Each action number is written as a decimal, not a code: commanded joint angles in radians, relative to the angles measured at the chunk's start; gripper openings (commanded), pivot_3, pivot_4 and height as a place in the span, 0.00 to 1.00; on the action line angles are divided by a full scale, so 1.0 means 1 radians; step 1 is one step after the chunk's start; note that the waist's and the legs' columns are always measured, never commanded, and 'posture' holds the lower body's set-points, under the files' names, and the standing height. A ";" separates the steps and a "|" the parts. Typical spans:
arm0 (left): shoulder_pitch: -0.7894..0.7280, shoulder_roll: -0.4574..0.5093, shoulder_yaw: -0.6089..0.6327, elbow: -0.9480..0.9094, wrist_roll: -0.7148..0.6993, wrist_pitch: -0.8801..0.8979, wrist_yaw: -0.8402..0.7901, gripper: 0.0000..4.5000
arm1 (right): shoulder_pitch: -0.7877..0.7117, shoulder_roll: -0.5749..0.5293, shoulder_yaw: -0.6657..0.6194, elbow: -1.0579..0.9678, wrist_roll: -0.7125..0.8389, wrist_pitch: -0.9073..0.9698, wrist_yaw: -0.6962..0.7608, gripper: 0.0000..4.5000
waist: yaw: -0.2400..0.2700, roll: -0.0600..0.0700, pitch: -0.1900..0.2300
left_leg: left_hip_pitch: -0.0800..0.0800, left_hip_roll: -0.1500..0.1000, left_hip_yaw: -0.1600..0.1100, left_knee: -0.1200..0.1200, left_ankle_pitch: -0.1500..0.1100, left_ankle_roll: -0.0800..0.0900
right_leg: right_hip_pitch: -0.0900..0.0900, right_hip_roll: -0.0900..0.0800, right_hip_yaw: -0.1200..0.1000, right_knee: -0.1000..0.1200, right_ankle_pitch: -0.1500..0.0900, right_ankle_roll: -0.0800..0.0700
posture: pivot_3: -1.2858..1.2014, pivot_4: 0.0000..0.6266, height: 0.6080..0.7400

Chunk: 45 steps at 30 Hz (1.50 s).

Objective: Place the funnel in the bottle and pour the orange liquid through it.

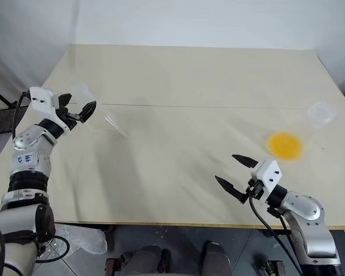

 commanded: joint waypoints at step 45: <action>-0.186 -0.417 -0.352 -0.312 -0.077 0.216 -0.592 0.55 | 0.151 -0.038 -0.179 -0.147 0.110 0.009 -0.004 1.00 | 0.003 -0.004 0.003 | -0.007 0.003 0.000 0.012 0.000 0.001 | -0.001 0.003 0.001 0.002 0.001 0.002 | 0.52 0.24 1.00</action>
